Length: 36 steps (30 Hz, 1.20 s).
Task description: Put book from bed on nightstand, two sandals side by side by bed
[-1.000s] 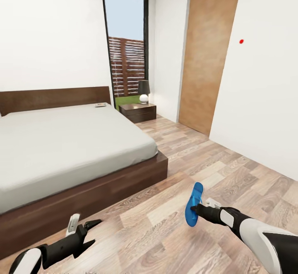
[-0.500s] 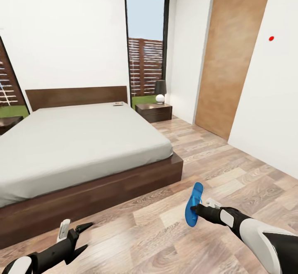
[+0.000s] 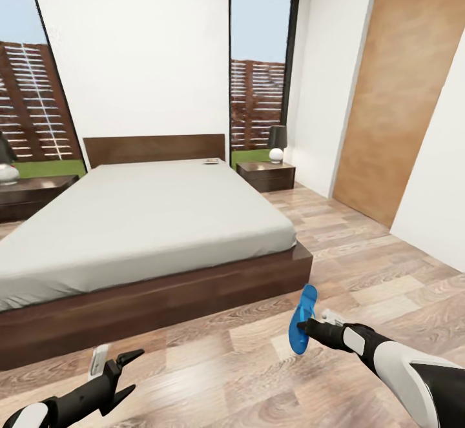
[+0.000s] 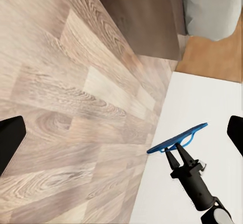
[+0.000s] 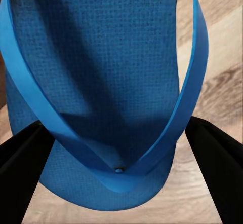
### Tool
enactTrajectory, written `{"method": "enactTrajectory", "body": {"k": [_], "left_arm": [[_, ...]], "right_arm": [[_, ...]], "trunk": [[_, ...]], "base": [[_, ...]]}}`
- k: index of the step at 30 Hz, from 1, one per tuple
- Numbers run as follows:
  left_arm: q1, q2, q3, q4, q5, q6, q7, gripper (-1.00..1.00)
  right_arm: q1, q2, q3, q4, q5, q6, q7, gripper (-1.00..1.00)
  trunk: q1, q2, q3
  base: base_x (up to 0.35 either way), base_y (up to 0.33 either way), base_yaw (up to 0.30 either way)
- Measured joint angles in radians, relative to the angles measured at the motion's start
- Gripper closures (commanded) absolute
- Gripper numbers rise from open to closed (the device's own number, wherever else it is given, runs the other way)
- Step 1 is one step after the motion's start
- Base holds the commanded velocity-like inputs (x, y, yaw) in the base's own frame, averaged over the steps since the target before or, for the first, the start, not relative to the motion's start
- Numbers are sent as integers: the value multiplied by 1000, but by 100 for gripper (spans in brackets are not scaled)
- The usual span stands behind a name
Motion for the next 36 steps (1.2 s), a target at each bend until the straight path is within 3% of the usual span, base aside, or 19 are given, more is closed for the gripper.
{"method": "enactTrajectory", "body": {"k": [14, 36], "left_arm": [[0, 0, 2, 2, 0, 0, 0, -100], [0, 0, 2, 2, 0, 0, 0, -100]], "right_arm": [[0, 0, 0, 0, 0, 0, 0, 100], [0, 0, 0, 0, 0, 0, 0, 100]], "trunk": [[0, 0, 0], [0, 0, 0]], "base": [[0, 137, 266], [0, 245, 266]]}}
